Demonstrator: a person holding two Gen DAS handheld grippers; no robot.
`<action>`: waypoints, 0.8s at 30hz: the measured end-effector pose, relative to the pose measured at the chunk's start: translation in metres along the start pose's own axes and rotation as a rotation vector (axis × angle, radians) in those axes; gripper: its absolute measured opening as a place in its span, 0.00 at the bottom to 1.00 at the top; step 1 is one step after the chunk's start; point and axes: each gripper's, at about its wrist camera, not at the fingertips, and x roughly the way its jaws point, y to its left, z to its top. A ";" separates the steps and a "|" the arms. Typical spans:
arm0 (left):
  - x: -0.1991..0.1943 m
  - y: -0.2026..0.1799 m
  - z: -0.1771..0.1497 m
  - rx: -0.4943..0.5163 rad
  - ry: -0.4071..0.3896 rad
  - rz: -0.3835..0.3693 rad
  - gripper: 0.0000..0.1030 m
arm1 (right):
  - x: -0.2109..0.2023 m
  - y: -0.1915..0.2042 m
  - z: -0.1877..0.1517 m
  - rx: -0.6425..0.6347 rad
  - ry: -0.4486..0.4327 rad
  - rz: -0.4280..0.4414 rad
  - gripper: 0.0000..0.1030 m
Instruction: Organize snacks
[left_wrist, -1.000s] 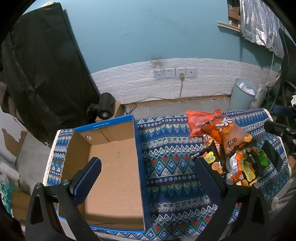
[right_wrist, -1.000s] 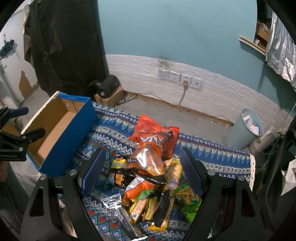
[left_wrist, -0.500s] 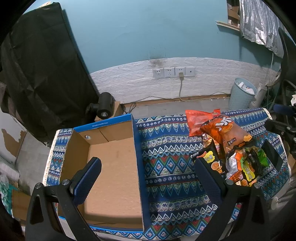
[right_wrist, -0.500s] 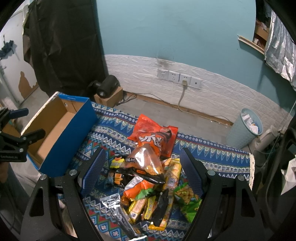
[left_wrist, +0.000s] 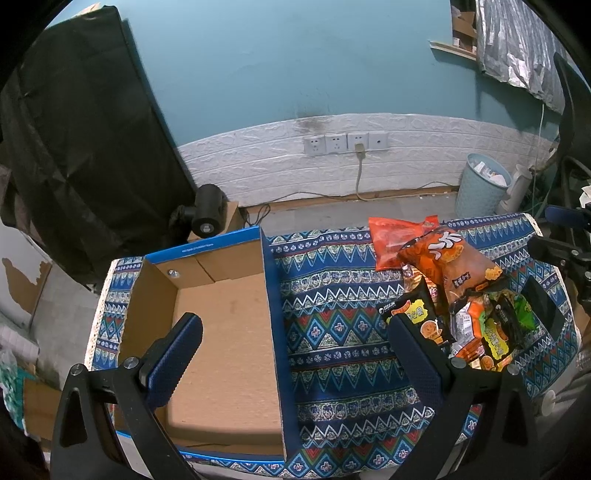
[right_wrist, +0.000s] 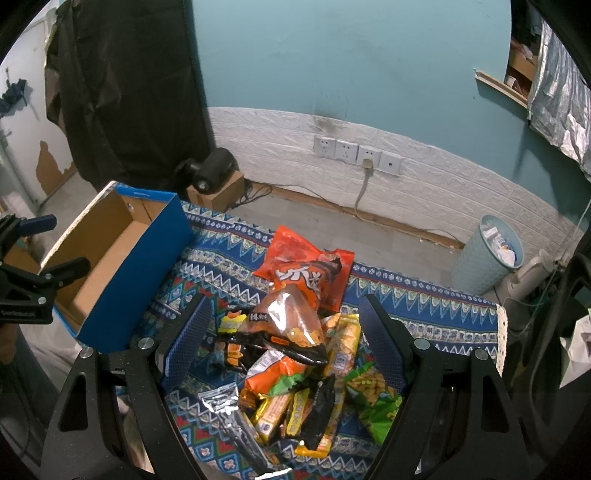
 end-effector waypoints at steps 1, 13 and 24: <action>0.000 0.000 0.000 -0.001 0.000 -0.001 0.99 | 0.000 0.000 0.000 -0.001 0.002 0.000 0.78; 0.001 0.000 0.000 0.000 0.006 -0.003 0.99 | 0.001 -0.001 -0.001 -0.006 0.010 -0.001 0.78; 0.005 0.001 0.000 -0.020 0.014 -0.020 0.99 | 0.004 -0.002 -0.003 -0.010 0.024 0.000 0.78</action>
